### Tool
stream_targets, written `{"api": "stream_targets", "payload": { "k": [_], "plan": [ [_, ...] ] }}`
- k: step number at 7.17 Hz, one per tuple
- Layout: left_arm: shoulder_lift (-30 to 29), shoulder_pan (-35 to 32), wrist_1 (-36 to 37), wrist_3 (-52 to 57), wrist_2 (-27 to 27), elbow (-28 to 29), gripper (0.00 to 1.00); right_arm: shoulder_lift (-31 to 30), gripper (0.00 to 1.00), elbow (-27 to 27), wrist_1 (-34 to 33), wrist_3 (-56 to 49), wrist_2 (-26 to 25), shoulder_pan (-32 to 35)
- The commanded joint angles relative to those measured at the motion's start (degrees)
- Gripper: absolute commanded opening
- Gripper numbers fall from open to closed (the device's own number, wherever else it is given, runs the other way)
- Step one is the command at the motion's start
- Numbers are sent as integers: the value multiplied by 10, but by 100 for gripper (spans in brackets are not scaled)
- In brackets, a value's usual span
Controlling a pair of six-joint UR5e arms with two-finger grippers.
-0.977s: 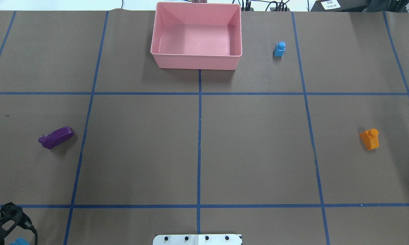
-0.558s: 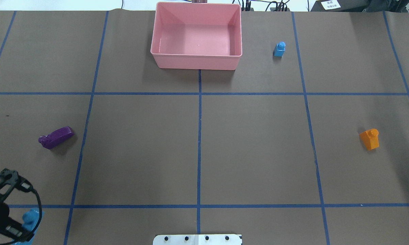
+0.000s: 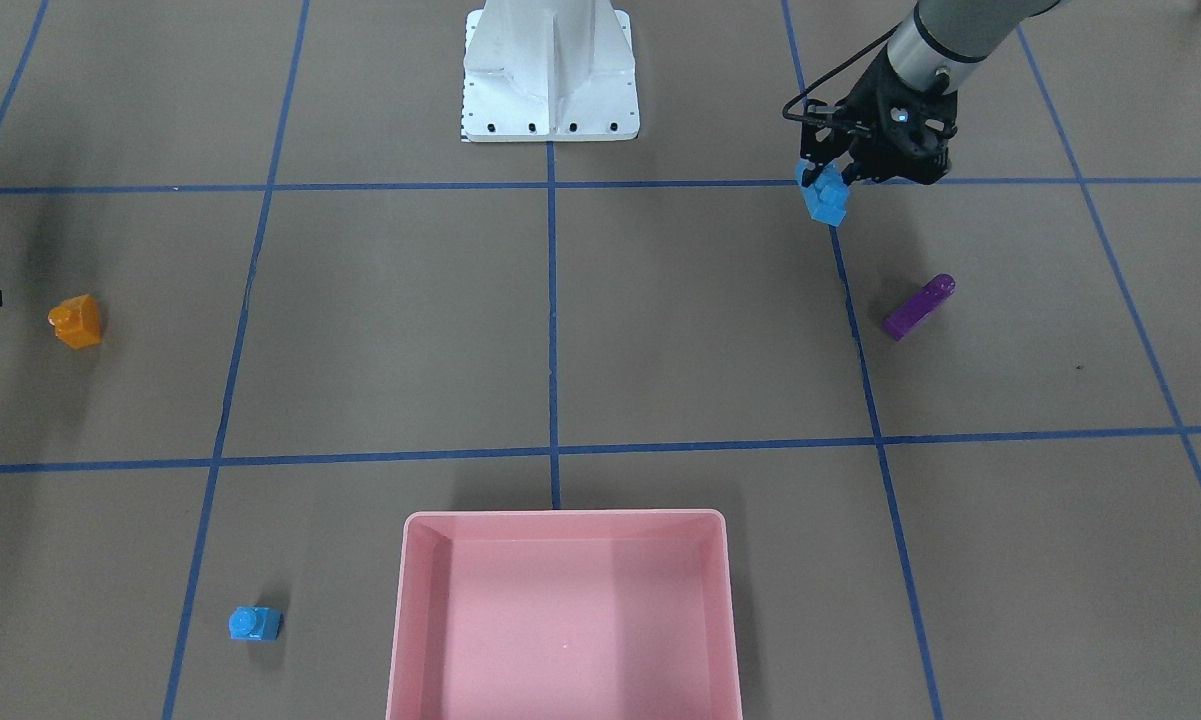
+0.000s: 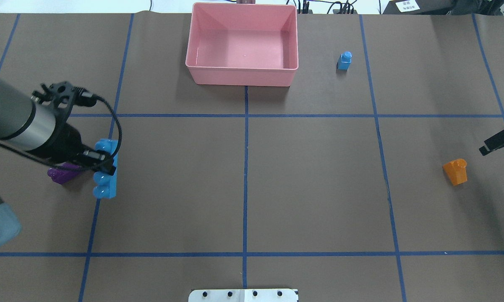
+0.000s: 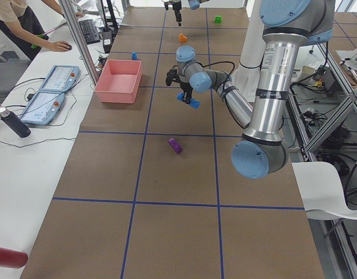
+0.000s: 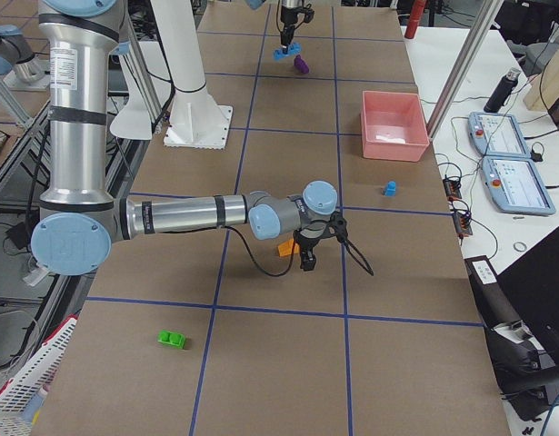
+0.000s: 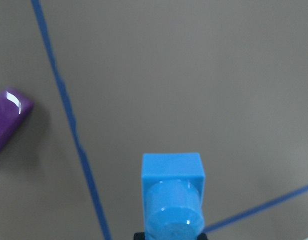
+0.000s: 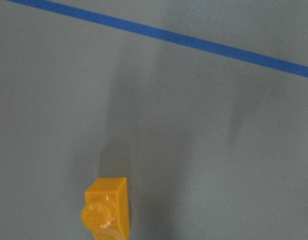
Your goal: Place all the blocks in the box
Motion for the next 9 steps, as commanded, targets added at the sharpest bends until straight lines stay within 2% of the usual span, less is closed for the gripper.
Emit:
{"api": "stream_targets", "payload": {
  "k": [1, 2, 3, 6, 7, 8, 9],
  "plan": [
    [-144, -50, 32, -1, 1, 107, 0, 21, 100, -14, 4, 20, -2, -51],
    [-190, -58, 30, -4, 2, 163, 0, 30, 100, -15, 4, 44, -2, -62],
    [-216, -73, 28, -4, 2, 194, 0, 33, 100, -16, 4, 67, -3, -75],
    [-327, -95, 26, -10, 2, 335, 0, 40, 98, -44, 3, 69, -15, -83],
    [-362, -104, 8, -14, 3, 395, 0, 41, 65, -41, 4, 93, -14, -84],
    [-397, -106, -55, -39, 3, 488, 0, 42, 31, -39, 4, 120, -13, -85],
    [-433, -110, -139, -83, 4, 576, 0, 42, 3, -39, 4, 118, -13, -85]
  ]
}}
